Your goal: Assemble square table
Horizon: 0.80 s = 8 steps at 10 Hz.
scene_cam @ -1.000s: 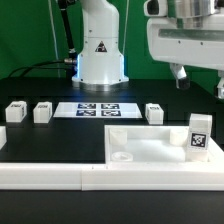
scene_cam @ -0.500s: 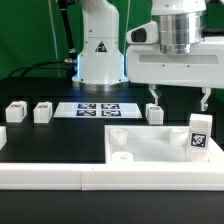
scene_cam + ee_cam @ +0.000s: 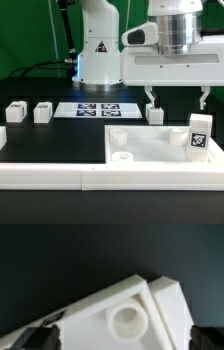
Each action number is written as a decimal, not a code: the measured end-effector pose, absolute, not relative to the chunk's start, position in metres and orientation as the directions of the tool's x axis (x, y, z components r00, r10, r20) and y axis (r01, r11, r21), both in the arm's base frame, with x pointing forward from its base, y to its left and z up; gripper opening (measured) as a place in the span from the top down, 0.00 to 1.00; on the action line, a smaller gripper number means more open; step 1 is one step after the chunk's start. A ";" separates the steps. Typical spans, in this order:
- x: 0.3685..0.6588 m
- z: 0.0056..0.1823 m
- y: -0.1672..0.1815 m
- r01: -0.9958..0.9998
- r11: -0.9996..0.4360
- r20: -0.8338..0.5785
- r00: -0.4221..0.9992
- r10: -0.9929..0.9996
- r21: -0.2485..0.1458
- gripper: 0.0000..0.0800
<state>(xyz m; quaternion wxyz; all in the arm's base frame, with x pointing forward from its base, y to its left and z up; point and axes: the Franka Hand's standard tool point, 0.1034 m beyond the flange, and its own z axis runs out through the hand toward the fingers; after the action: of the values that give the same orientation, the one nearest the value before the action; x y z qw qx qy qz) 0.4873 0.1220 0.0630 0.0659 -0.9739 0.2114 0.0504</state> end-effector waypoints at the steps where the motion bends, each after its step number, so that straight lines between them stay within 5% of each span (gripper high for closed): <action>1: 0.464 0.062 0.119 -0.369 -0.924 -0.267 0.905 -0.332 -0.102 0.19; 3: 0.448 0.059 0.106 -0.345 -0.934 -0.391 0.875 -0.286 -0.088 0.19; 5: 0.434 0.055 0.098 -0.122 -0.991 -0.388 0.917 -0.091 -0.056 0.19; 8: 0.423 0.055 0.101 -0.018 -0.995 -0.534 0.845 0.035 -0.094 0.19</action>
Offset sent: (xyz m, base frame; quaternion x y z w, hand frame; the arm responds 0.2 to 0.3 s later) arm -0.0410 -0.0191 -0.0067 -0.1145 -0.0815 -0.1364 0.9806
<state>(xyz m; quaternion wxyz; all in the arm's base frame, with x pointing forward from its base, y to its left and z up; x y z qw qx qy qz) 0.4232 0.1008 0.0550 0.0478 -0.9592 -0.0043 0.2787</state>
